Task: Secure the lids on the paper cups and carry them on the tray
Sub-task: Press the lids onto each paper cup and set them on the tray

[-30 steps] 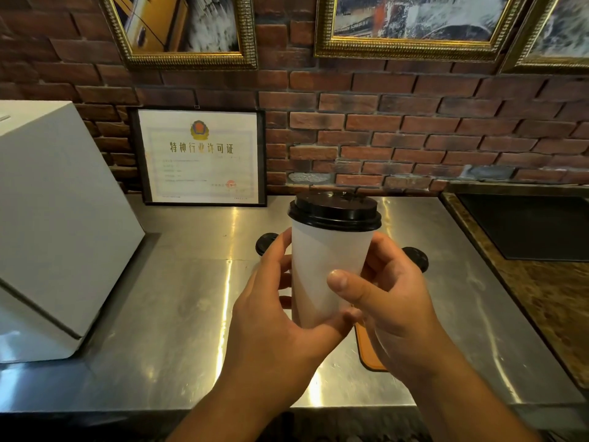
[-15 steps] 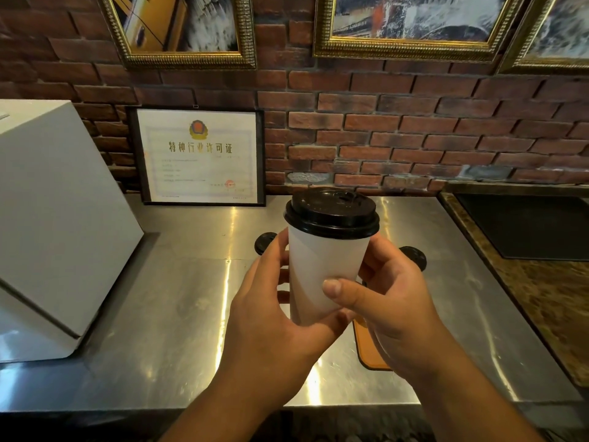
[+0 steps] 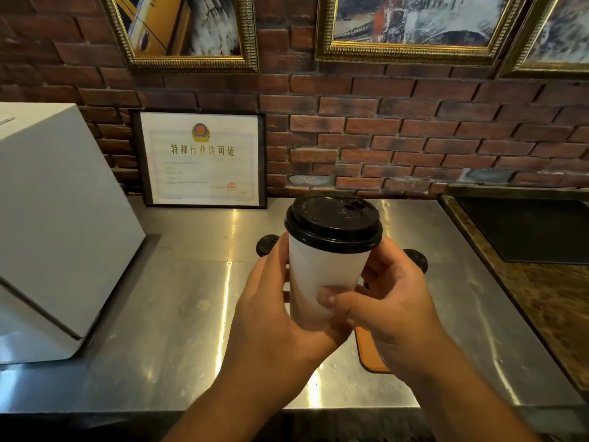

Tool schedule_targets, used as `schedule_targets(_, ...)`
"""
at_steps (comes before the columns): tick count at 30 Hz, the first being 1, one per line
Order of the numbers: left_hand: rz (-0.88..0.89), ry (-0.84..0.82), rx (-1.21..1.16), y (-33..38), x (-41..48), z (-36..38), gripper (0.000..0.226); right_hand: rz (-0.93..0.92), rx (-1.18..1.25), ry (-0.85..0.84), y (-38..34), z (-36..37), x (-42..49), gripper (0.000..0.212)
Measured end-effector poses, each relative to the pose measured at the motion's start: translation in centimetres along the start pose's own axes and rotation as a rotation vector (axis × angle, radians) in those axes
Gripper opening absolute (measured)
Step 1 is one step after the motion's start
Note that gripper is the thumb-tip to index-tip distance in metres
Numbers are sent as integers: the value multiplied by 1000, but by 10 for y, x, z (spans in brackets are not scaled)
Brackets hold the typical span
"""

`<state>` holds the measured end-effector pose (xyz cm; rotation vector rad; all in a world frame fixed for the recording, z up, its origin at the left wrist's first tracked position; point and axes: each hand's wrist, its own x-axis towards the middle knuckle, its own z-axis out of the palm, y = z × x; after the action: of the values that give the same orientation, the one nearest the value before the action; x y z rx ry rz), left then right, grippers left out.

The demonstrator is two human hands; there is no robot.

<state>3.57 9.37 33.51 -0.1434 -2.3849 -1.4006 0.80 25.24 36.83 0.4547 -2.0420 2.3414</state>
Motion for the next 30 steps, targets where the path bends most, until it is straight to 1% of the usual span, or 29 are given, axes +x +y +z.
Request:
schedule_targets(3, -5, 11, 20, -1, 0, 1, 105, -4, -35, 24, 3, 2, 0, 83)
schedule_targets(7, 4, 23, 24, -2, 0, 0, 101, 4, -51, -3, 6, 3, 0, 82)
schedule_targets(10, 7, 24, 4, -1, 0, 0, 97, -24, -49, -8, 6, 3, -1, 76)
schedule_targets(14, 15, 31, 10, 1, 0, 0, 94, -51, -74, 24, 10, 3, 0, 84)
schedule_targets(17, 7, 34, 11, 1, 0, -2, 87, -65, -99, 15, 13, 3, 1, 89)
schedule_targets(22, 2, 47, 5, 2, 0, -2, 87, -63, -125, -25, 11, 3, 1, 93)
schedule_targets(25, 11, 47, -28, 3, -1, -1, 92, -73, -137, 3, 11, 2, 1, 97)
schedule_targets(27, 10, 48, -48, 2, -1, 0, 93, -71, -144, 20, 11, 4, 1, 97)
schedule_targets(30, 7, 67, -53, 2, 0, 0, 89, -69, -158, 22, 11, 6, 0, 92)
